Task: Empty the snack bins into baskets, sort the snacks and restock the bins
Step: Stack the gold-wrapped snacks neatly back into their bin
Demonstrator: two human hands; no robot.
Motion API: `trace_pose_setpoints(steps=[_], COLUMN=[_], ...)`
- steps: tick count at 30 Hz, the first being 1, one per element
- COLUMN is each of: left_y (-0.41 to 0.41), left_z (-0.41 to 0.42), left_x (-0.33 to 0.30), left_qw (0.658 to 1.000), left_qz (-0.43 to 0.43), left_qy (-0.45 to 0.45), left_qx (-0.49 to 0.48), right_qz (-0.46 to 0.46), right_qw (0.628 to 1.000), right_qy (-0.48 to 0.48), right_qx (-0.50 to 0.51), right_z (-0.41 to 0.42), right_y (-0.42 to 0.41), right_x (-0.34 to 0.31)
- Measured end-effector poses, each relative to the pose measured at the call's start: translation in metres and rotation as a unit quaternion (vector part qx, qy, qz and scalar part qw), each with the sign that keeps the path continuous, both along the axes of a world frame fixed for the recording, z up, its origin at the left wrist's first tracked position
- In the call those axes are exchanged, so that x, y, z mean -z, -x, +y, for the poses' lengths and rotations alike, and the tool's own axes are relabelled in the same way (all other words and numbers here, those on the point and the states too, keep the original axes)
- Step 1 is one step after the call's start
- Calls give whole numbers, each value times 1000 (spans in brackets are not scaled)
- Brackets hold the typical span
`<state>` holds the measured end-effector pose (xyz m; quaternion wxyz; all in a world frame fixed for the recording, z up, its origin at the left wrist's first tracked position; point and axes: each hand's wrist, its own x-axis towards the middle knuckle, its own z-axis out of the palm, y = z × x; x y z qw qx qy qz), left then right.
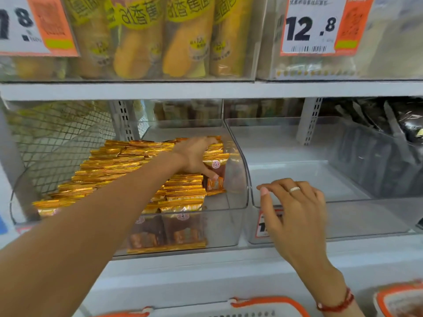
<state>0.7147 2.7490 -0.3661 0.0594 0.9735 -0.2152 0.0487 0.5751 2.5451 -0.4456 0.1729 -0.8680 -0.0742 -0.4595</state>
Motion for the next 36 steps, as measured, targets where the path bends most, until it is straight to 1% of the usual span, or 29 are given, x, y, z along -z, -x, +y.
trace_pose_setpoints(steps=[4,9,13,17,21,23,25,27,29,30,31,33,35,36], left_y=[5,14,18,14,15,18,23,34,56,73,93,146,203,229], left_z=[1,12,12,4,-2,-3,1,6,12,14,18,28,43,52], left_x=[5,8,7,7,1,-2,-3,-4,-5,-4,-2,7,27,41], left_qw=[996,993,996,998,999,998,997,995,987,977,962,919,874,854], left_qz=[17,-25,-51,-49,-2,35,55,44,-3,-39,-83,-175,-249,-270], left_qy=[83,114,75,36,-27,-32,6,60,137,190,245,341,402,423], left_qx=[-34,-17,-13,-28,-40,-42,-50,-63,-80,-86,-89,-94,-112,-136], right_qz=[-6,-9,-13,-28,-33,-23,-7,14,34,40,37,-9,-67,-75], right_qw=[1000,1000,1000,1000,999,1000,1000,1000,999,999,998,995,988,983], right_qy=[1,7,2,-2,-2,2,1,0,-5,-15,-30,-52,-58,-61], right_qx=[0,2,7,11,14,15,14,12,-6,-24,-45,-82,-128,-156], right_z=[0,-1,0,1,2,1,1,2,2,1,1,6,19,30], right_y=[0,0,-1,-3,-3,-2,-1,0,2,4,7,21,42,55], right_x=[1,2,3,5,5,4,2,-1,-5,-7,-9,-12,-3,7])
